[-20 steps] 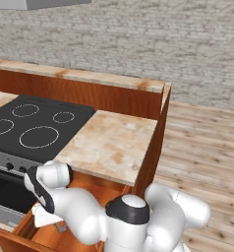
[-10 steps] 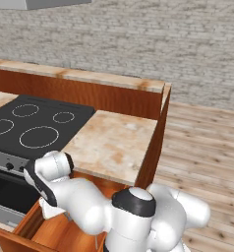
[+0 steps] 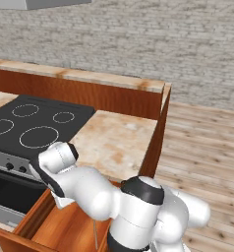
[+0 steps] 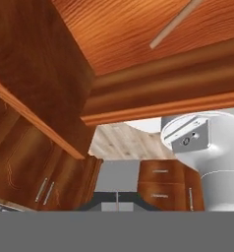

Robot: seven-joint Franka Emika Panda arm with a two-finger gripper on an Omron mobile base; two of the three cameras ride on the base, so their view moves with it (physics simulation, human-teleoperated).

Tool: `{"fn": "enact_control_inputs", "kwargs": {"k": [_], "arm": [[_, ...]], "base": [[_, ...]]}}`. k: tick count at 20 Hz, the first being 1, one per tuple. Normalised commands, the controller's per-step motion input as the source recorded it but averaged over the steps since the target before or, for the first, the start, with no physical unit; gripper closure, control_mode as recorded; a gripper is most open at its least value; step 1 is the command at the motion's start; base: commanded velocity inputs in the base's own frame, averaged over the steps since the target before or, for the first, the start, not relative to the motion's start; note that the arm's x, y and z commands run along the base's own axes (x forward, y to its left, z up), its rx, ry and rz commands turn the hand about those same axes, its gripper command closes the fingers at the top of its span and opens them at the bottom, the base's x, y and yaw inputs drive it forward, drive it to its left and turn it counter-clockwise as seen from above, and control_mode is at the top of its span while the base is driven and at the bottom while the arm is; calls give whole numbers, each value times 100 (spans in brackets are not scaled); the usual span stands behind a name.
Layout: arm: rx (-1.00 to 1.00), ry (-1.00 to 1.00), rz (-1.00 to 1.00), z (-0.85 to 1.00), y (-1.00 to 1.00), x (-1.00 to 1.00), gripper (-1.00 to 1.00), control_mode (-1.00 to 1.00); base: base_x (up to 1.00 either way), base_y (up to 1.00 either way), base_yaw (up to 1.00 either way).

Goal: Take a straw from the drawer in front and place it inside the glass cup on the dining counter.

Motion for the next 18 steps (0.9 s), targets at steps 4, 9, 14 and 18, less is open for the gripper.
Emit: {"fn": "enact_control_inputs", "kwargs": {"k": [4,9,14,18], "arm": [[0,0,11,27,-41,26,100,-100],[0,0,9,16,-16,20,100,-100],[0,0,7,5,-2,11,100,-100],[0,5,1,0,3,28,-100,-100]], "base": [[0,0,0],[0,0,0],[0,0,0],[0,0,0]]}}
